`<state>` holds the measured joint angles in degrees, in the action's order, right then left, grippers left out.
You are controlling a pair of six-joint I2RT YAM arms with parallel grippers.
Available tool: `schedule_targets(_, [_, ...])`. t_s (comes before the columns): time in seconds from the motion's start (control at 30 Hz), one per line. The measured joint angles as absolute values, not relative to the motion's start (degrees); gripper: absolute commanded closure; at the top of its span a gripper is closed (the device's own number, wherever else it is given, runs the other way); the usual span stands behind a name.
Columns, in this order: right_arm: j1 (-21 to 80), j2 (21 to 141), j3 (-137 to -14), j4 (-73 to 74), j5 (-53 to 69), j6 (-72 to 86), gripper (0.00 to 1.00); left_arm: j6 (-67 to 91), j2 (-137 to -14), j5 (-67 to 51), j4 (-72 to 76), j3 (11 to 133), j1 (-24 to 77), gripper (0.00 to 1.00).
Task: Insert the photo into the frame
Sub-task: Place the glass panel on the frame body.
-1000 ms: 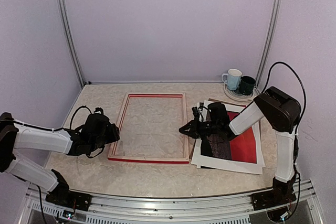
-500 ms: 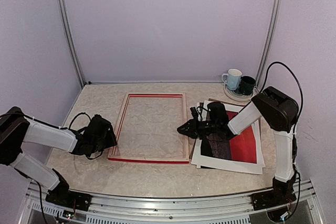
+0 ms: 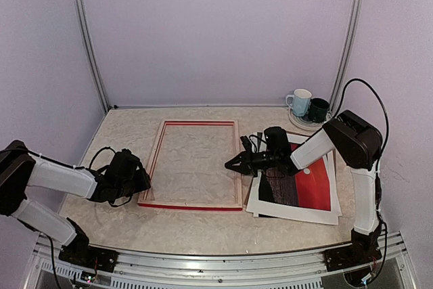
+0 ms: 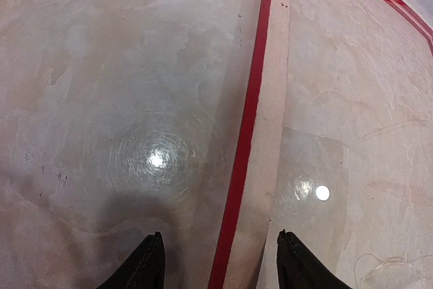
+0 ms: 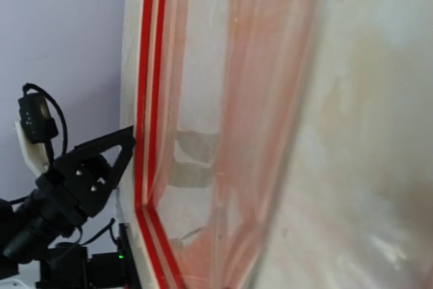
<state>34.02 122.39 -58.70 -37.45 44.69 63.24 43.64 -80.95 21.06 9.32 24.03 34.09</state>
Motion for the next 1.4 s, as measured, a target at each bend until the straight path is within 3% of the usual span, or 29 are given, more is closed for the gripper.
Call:
schedule_targets(0.67, [34.0, 116.2, -76.3, -36.0, 49.5, 70.4, 1.0, 46.7, -58.8, 21.2, -5.8, 26.1, 33.9, 0.43])
schedule_targets(1.03, [33.4, 121.0, -64.2, -31.6, 45.8, 65.4, 1.0, 46.7, -54.2, 21.7, -11.0, 27.7, 32.4, 0.43])
schedule_targets(1.4, [33.1, 124.1, -65.7, -28.8, 44.0, 64.4, 1.0, 45.9, -56.2, 19.0, -10.7, 27.7, 31.5, 0.43])
